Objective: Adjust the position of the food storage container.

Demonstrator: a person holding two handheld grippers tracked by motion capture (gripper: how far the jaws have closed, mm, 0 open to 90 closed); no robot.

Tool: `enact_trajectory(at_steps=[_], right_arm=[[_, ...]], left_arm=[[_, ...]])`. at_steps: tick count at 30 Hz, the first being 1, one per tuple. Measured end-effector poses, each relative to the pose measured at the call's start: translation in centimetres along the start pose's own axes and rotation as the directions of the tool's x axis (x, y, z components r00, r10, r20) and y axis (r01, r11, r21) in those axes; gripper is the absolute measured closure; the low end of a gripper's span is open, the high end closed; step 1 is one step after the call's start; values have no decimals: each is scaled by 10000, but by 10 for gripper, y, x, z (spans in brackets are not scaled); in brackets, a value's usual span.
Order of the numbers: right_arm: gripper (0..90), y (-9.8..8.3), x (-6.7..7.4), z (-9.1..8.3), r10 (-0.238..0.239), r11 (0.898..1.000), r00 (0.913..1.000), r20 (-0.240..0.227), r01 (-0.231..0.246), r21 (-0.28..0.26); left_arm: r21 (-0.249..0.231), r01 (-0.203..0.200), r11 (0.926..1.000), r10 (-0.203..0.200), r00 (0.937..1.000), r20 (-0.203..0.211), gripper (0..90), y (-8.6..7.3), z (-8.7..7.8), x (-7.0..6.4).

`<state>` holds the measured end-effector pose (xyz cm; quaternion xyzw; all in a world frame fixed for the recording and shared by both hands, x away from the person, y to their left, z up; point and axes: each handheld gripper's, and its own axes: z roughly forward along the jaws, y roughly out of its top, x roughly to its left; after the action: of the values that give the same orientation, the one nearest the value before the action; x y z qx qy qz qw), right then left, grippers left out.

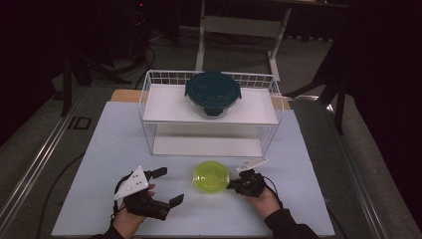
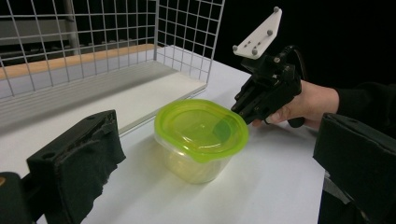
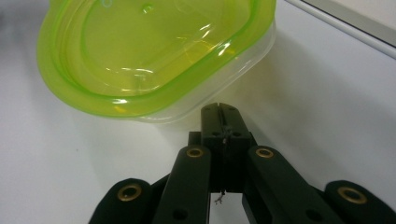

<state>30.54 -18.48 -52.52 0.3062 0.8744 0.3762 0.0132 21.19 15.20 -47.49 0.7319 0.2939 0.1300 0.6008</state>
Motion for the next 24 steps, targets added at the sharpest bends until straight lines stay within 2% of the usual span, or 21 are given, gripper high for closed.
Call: enact_trajectory(at_steps=[9,12,15,18,20,24], right_arm=[[900,6,5,7,-71,10000,9999,-102,71,-6],[899,5,5,6,-112,9999,9998,169,111,79],[899,3,4,-2,-165,9999,9988,456,165,6],[896,2,4,-15,-223,9995,9970,744,239,-207],[851,2,7,-25,-300,9984,9965,784,336,-447],[659,4,16,-40,-506,9940,9942,950,594,-916]], left_arm=[[25,27,10000,-27,10000,28,6,0,0,0],[87,6,10000,-6,10000,53,6,-1,0,0],[96,-6,10000,5,9999,103,6,-1,1,-1],[-112,230,9997,-227,9995,239,6,0,2,-1],[-104,254,9996,-249,9988,420,6,1,2,-1],[101,-134,9999,132,9997,224,6,1,4,-1]])
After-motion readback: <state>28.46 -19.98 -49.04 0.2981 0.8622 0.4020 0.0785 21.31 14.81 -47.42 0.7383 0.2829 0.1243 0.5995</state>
